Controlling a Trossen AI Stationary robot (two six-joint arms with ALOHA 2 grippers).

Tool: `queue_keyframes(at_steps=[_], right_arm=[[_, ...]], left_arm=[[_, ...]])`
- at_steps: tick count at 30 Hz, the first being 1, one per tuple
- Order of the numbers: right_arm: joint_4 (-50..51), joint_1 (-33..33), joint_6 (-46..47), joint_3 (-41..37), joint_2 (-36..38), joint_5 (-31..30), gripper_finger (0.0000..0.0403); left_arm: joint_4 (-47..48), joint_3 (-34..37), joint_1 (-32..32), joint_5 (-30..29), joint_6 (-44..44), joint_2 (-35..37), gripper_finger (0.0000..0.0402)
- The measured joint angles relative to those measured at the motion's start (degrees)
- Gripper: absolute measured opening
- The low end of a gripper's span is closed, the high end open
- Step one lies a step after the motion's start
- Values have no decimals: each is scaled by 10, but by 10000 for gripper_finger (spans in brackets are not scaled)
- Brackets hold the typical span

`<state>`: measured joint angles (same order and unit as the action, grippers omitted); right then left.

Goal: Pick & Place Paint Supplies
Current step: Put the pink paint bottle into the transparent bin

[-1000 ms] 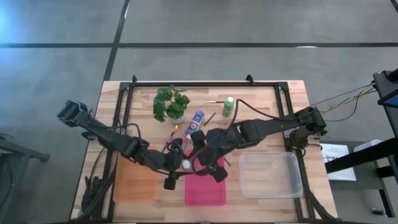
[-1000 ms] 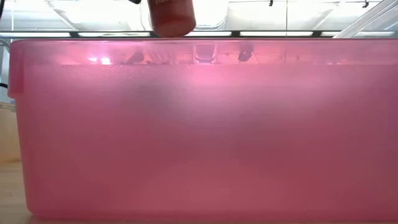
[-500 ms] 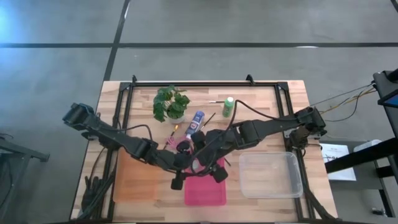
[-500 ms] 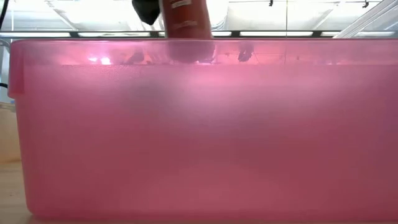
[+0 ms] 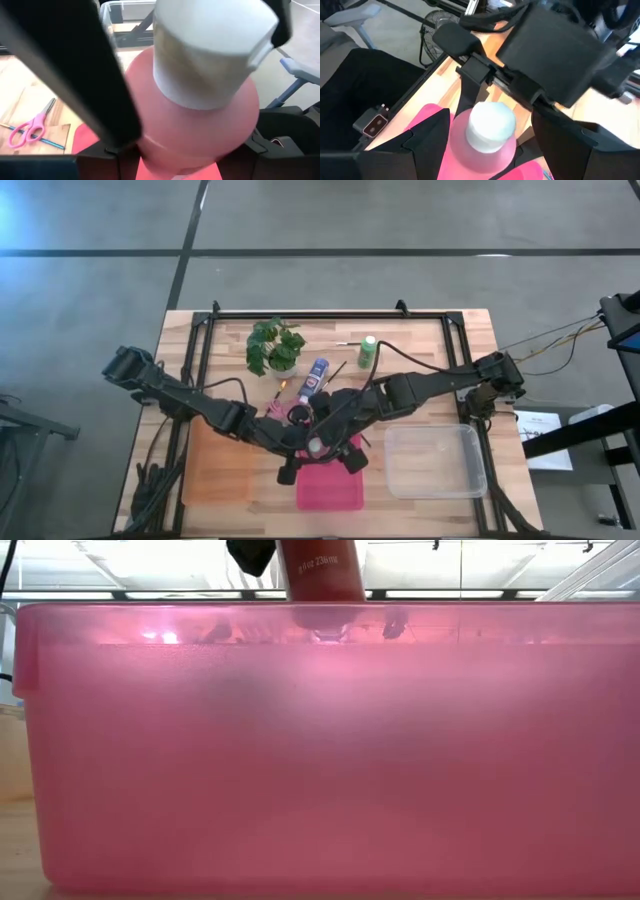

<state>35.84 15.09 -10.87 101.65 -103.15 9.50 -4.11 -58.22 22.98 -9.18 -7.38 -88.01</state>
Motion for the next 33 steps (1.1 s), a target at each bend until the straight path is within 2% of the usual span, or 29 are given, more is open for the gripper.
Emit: queue_keyframes(at_steps=[7, 17, 22, 33], right_arm=[[-2, 0, 4, 0, 0, 0, 269], [-3, -1, 5, -1, 0, 19, 167], [-3, -1, 4, -3, 0, 23, 133], [-9, -1, 0, -3, -12, 38, 118]], left_arm=[[0, 0, 0, 0, 1, 0, 211], [-5, 0, -1, -1, 3, 0, 211], [-6, 0, -1, -1, 4, 0, 211], [-2, 1, 0, -1, 17, 0, 211]])
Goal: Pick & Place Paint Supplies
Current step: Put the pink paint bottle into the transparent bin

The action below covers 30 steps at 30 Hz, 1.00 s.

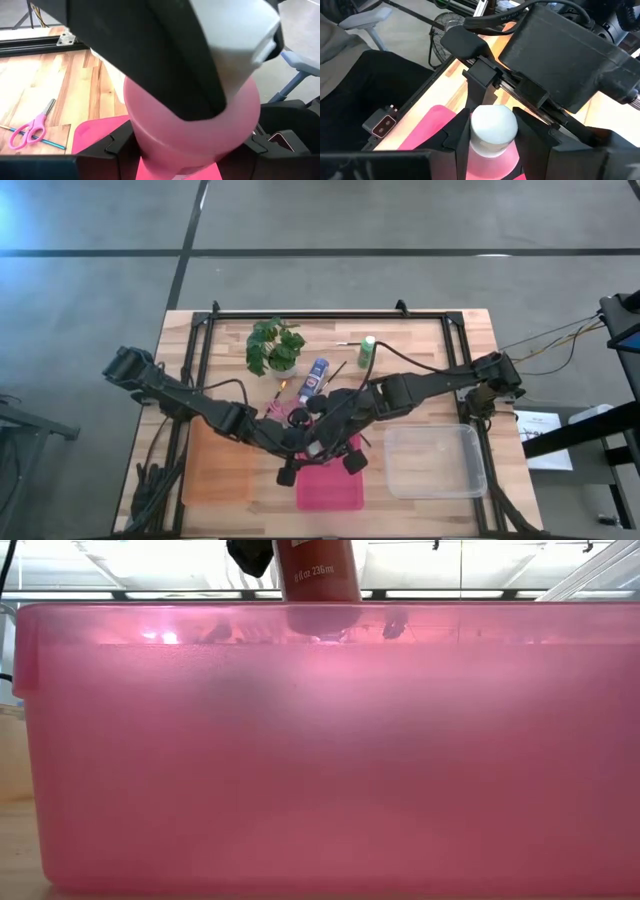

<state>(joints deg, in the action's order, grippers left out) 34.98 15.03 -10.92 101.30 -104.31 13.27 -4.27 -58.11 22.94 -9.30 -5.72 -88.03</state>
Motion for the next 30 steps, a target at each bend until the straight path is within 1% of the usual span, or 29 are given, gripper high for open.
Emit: queue_keyframes(at_steps=[5, 8, 11, 17, 22, 26, 30], right_arm=[[9, 0, -3, 5, -1, 0, 116], [22, 0, -4, 11, -1, -2, 116], [28, 0, 1, 12, -1, -2, 116], [41, 4, 7, 11, -1, 5, 116], [57, 10, 18, 11, 17, 4, 116], [72, 24, 21, 11, 46, -6, 116], [116, 46, 45, 6, 83, -25, 116]], left_arm=[[19, 0, 0, 0, 0, 0, 211], [29, -2, -1, -1, -1, 0, 218], [31, -2, 0, -1, -3, 1, 240], [37, -2, 0, 0, 1, 2, 298], [63, -2, 3, -1, 7, 23, 339], [83, -2, 10, -1, 11, 45, 357], [114, -1, 23, -1, 12, 68, 360]])
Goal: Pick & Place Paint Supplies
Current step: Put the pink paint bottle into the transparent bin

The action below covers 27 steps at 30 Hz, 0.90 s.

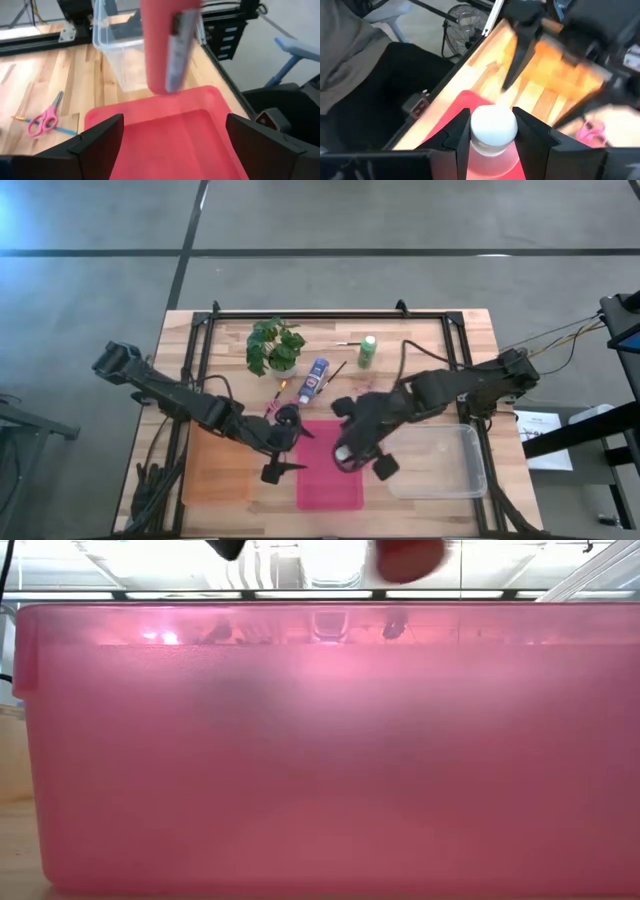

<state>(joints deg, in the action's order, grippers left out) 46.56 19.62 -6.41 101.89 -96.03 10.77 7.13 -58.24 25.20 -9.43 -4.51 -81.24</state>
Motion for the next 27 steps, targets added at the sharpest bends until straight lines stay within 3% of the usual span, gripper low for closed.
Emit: queue_keyframes(at_steps=[7, 20, 27], right_arm=[[51, 82, 82, -13, 68, -127, 116], [95, 285, 241, -59, 173, -489, 116], [141, 324, 386, -146, 219, -558, 116]], left_arm=[[22, 0, 21, -4, 9, 20, 361], [-2, 0, 22, -32, 51, 33, 361], [-18, 0, 22, -33, 76, 40, 361]])
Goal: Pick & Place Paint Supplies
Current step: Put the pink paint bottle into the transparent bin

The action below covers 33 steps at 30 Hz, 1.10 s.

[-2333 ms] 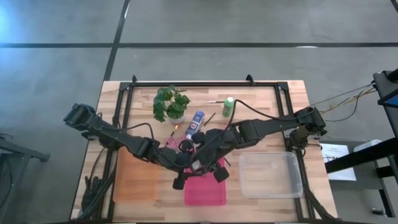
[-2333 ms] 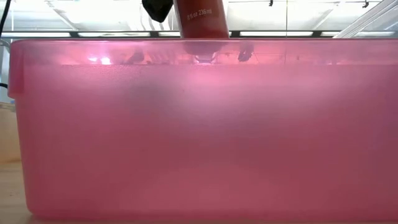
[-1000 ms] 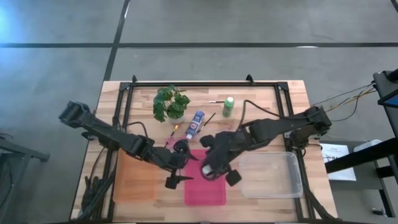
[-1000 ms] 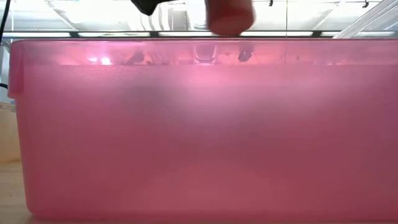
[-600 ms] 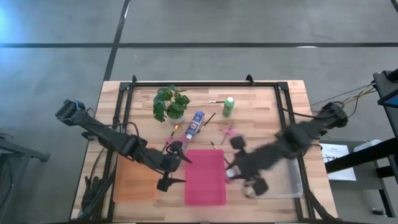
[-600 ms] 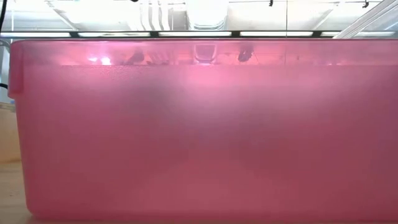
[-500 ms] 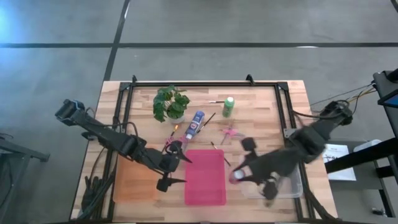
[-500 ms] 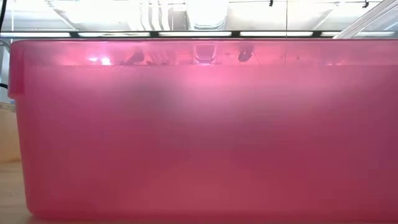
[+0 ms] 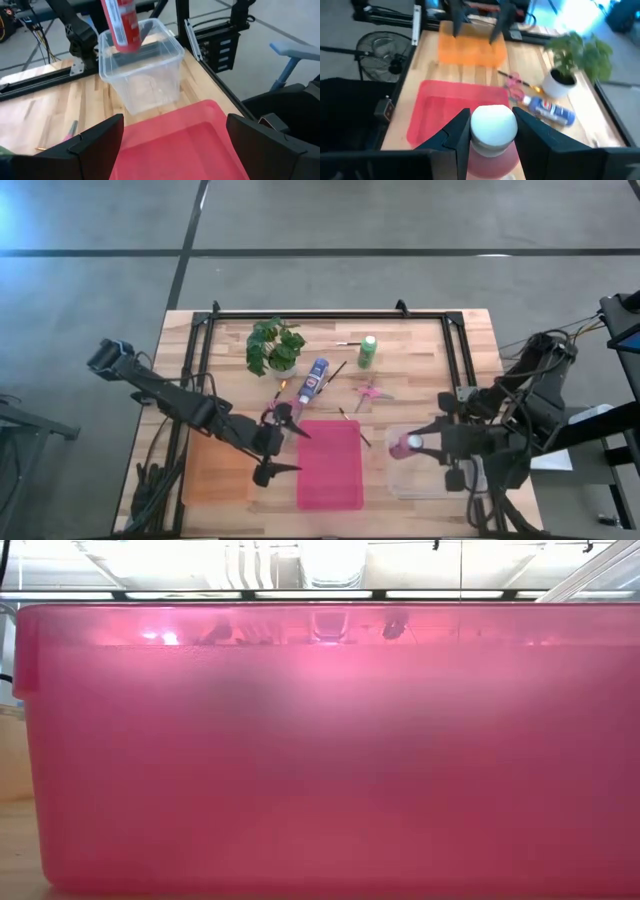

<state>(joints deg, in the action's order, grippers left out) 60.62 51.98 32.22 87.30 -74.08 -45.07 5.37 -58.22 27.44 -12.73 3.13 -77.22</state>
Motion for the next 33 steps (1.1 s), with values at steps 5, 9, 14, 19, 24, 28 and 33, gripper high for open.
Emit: queue_keyframes(at_steps=[5, 9, 14, 19, 24, 28, 33], right_arm=[[6, 12, 88, -81, 48, -15, 116], [5, 26, 154, -147, 89, -33, 116], [-2, 54, 230, -220, 122, -61, 116], [-39, 75, 271, -282, 134, -77, 116], [-78, 77, 279, -320, 125, -83, 116], [-78, 77, 307, -345, 118, -90, 116], [-89, 77, 339, -379, 113, -91, 116]], left_arm=[[0, 0, 4, -14, 18, 29, 361], [-3, 0, 17, -18, 40, 60, 361], [-7, 0, 40, -25, 61, 89, 361], [-9, 0, 61, -32, 79, 97, 361], [-9, 0, 66, -34, 80, 97, 361], [-10, 3, 69, -34, 80, 96, 361], [-8, 4, 74, -33, 80, 96, 361]])
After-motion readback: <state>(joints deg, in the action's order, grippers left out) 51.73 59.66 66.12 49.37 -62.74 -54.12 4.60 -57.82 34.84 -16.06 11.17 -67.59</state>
